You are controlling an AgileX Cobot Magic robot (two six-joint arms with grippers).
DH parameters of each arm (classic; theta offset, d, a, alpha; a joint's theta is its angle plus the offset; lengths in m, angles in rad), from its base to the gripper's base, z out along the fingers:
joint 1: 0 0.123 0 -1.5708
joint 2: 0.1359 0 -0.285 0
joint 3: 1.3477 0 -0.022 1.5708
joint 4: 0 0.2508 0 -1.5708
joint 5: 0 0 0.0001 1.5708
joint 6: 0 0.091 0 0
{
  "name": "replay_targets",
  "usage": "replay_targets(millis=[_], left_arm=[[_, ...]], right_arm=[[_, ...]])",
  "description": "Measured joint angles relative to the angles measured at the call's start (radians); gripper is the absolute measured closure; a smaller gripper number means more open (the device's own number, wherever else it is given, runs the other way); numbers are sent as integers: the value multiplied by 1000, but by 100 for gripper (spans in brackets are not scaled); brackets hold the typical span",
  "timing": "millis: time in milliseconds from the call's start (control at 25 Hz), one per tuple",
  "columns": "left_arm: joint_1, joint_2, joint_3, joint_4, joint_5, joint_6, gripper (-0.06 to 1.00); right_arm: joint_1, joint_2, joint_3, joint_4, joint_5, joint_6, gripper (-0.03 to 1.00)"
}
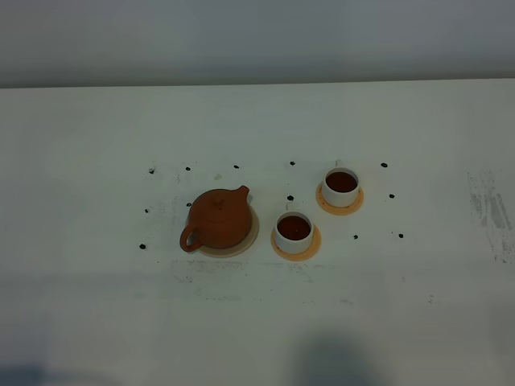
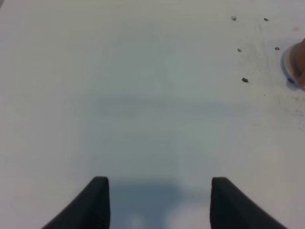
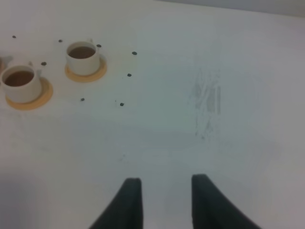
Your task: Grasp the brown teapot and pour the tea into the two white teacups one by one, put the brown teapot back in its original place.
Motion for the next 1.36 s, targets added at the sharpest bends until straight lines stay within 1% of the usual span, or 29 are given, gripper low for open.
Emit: replay_targets(millis=[1360], left_arm=[[0,0,0,0,0,0,47]], right_arm=[[0,0,1,4,0,0,72]])
